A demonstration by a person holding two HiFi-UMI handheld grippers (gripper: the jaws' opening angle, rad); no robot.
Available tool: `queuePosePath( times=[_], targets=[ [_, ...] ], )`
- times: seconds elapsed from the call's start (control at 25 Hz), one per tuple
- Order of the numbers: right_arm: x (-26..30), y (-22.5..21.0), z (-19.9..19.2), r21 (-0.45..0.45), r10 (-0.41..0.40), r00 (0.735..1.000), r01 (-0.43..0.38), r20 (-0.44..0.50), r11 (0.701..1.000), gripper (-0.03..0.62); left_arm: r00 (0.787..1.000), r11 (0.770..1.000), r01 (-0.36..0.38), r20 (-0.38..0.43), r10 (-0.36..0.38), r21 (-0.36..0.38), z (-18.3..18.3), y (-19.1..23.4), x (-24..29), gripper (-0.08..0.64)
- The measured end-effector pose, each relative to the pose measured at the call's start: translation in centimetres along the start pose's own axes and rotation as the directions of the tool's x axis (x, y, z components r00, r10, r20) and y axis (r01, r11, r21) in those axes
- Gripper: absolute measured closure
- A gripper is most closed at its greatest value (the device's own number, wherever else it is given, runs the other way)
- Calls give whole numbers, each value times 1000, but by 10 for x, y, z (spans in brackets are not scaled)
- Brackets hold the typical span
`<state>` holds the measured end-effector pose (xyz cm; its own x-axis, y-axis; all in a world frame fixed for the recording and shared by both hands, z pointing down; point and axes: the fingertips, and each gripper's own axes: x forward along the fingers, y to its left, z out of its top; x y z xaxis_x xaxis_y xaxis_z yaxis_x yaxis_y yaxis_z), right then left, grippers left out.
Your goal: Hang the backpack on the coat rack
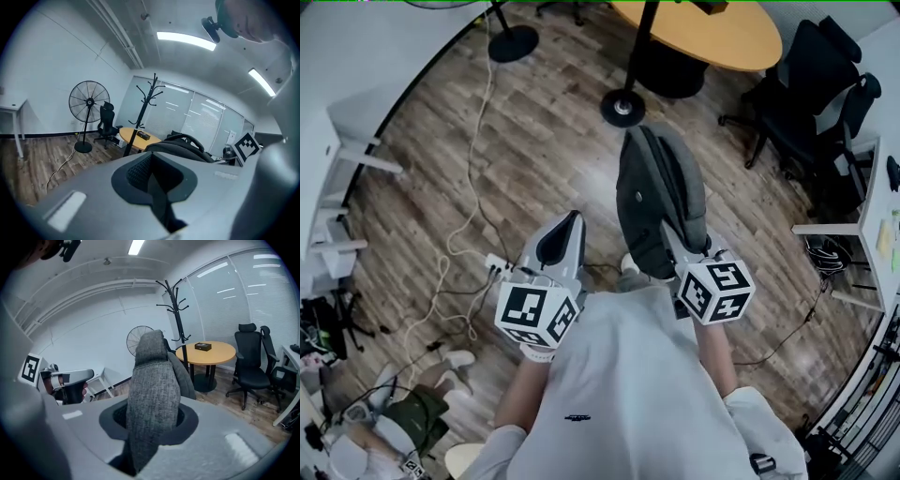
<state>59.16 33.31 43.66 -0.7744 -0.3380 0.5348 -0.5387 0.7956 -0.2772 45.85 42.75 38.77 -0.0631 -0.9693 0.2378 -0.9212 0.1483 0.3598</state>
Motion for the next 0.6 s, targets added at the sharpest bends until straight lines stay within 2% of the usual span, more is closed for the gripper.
queuePosePath(
  times=[0.4, 0.6],
  targets=[
    [37, 80, -6, -14, 24, 1000, -24, -15, 1000, 492, 1000, 998, -8, 25, 10, -60, -1, 84, -51, 541],
    [44, 109, 26, -8, 69, 997, -69, 45, 998, 492, 998, 994, -49, 23, 52, -102, -1, 115, -67, 542]
  ],
)
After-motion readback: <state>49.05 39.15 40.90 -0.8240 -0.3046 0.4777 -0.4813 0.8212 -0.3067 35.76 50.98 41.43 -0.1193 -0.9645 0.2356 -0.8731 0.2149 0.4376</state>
